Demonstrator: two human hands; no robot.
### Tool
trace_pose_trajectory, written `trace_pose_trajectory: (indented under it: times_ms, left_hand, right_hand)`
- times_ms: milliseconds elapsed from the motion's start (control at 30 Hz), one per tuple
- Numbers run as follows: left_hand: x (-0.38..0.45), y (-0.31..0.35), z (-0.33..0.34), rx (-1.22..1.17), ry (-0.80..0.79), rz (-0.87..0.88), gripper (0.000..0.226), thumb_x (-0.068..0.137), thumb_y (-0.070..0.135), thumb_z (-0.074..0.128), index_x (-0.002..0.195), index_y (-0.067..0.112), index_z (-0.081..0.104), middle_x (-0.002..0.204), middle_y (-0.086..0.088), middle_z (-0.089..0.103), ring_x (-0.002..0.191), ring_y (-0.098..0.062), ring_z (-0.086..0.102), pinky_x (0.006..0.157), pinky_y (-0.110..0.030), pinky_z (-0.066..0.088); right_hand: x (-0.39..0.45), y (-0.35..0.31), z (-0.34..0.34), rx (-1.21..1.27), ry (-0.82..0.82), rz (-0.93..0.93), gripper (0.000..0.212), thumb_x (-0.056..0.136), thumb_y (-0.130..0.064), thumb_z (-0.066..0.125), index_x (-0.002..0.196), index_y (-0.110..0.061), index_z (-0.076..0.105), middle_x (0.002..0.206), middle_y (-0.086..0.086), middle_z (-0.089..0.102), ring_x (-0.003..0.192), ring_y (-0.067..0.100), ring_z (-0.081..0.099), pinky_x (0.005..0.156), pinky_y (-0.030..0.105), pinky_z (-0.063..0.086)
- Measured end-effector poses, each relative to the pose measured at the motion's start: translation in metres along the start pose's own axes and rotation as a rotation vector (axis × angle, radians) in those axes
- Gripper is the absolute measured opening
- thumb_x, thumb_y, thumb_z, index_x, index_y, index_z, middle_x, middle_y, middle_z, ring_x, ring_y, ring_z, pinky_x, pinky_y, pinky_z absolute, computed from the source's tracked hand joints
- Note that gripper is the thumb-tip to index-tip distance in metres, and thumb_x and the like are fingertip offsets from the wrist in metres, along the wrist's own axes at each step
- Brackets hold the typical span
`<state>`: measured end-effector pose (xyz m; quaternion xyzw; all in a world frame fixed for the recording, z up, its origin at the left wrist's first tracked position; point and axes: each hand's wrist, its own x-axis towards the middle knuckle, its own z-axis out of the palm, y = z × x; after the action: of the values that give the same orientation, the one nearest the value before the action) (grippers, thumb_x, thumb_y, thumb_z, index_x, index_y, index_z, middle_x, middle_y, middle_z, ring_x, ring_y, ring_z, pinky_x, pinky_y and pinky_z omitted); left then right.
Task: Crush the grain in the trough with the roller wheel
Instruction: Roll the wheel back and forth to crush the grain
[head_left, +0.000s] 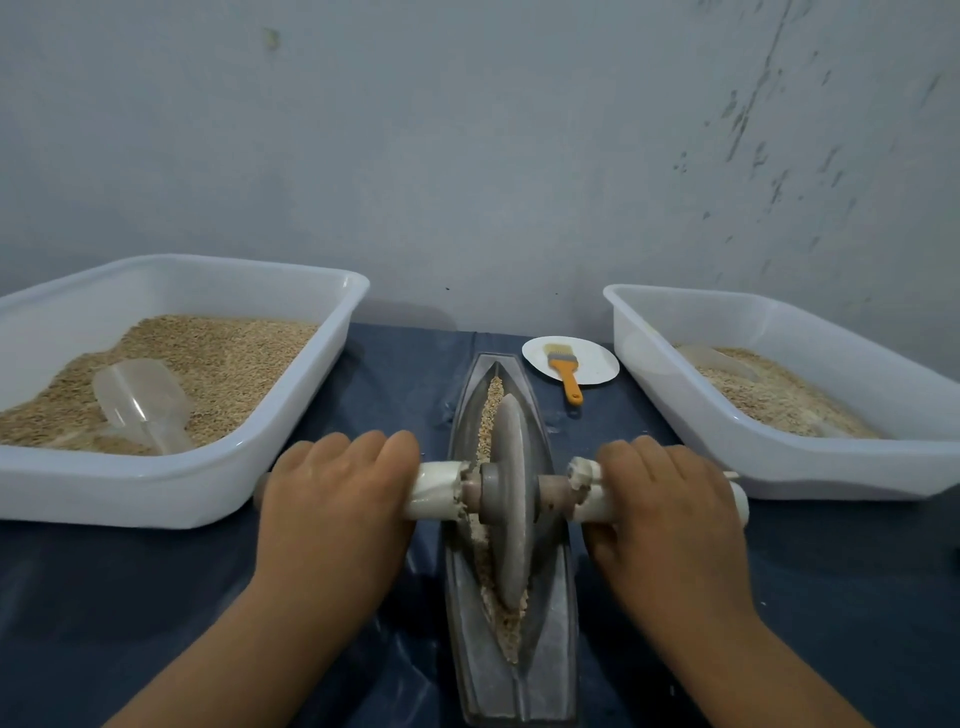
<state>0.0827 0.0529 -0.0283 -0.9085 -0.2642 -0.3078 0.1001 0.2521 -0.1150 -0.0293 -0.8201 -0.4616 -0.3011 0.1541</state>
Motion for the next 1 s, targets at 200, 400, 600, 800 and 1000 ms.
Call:
trace_pose_trajectory:
  times_ms: [200,400,600,800,1000]
  left_hand:
    - [0.013,0.001,0.002,0.002,-0.080,-0.044,0.036,0.057,0.009,0.078,0.060,0.016,0.043,0.048,-0.001,0.045,0.043,-0.025,0.041,0.048,-0.029,0.023]
    - [-0.009,0.000,-0.008,-0.015,0.032,0.016,0.032,0.063,0.015,0.071,0.063,0.020,0.039,0.052,0.003,0.037,0.045,-0.021,0.033,0.047,-0.028,0.023]
    - [0.023,0.006,-0.007,0.054,-0.082,0.025,0.031,0.061,0.012,0.077,0.061,0.016,0.047,0.051,-0.001,0.048,0.047,-0.024,0.044,0.052,-0.030,0.026]
    - [-0.002,0.004,-0.011,-0.022,-0.034,0.016,0.040,0.058,0.019,0.081,0.064,0.021,0.042,0.054,0.005,0.040,0.047,-0.019,0.036,0.047,-0.031,0.032]
    - [0.006,0.001,0.000,-0.010,-0.063,-0.028,0.033,0.061,0.013,0.078,0.062,0.015,0.045,0.052,0.000,0.045,0.046,-0.025,0.041,0.048,-0.031,0.028]
  right_hand:
    - [0.023,-0.006,0.000,-0.024,-0.076,0.006,0.035,0.069,-0.017,0.074,0.078,-0.024,0.041,0.075,-0.007,0.043,0.069,0.018,0.037,0.066,0.032,0.026]
    - [-0.010,-0.003,0.000,0.046,0.065,0.025,0.039,0.058,-0.018,0.077,0.088,-0.021,0.053,0.082,-0.003,0.049,0.075,0.022,0.044,0.070,0.036,0.033]
    - [0.001,-0.003,0.000,0.057,-0.102,0.069,0.034,0.061,-0.016,0.075,0.088,-0.022,0.054,0.082,-0.005,0.046,0.075,0.019,0.040,0.069,0.032,0.027]
    - [-0.017,0.000,-0.004,0.062,0.034,0.001,0.050,0.055,-0.018,0.082,0.099,-0.020,0.056,0.091,-0.001,0.052,0.081,0.023,0.046,0.078,0.035,0.035]
    - [0.003,-0.005,-0.006,0.034,-0.031,-0.035,0.042,0.062,-0.020,0.080,0.097,-0.019,0.058,0.090,-0.001,0.053,0.082,0.024,0.049,0.079,0.039,0.042]
